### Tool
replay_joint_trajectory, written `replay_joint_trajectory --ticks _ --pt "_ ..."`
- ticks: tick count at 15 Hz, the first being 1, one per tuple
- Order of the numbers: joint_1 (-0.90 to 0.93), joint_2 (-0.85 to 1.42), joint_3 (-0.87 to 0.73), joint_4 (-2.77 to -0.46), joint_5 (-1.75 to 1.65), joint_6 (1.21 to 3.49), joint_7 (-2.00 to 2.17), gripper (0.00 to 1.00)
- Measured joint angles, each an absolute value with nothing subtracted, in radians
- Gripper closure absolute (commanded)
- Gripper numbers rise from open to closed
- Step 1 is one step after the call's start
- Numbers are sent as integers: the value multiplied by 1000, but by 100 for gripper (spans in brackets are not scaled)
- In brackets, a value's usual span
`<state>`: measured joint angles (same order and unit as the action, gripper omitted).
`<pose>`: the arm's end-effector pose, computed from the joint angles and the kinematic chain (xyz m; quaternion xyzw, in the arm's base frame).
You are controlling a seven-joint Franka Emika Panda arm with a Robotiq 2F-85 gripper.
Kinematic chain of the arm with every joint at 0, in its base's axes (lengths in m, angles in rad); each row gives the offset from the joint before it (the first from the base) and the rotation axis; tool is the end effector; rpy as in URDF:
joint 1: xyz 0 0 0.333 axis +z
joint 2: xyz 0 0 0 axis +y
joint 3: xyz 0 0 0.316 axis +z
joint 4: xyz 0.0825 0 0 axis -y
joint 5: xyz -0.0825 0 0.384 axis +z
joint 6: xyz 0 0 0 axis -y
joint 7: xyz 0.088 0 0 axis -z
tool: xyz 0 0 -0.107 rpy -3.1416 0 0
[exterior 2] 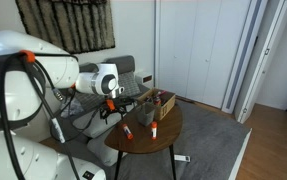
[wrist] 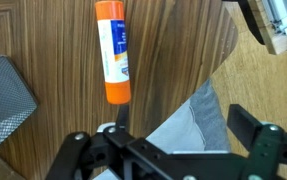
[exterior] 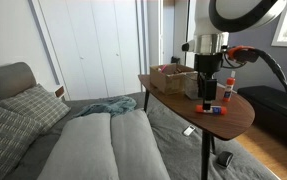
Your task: Put a stick of glue in the penholder
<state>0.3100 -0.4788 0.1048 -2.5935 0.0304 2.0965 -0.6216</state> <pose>0.3522 0.1560 0.4138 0.8754 0.4832 -0.0112 0.0099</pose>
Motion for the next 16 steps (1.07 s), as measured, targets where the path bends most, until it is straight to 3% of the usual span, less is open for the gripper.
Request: replay_joint_trajectory --ticks 10,11,12,16 --pt "271 -362 106 -2594 -103 2185 -593 0" --pt "267 -354 106 -2594 -118 2189 -585 25" --pt "264 -346 106 -2594 -130 2192 -577 26" --pt "259 -326 106 -2594 -140 2201 -557 56"
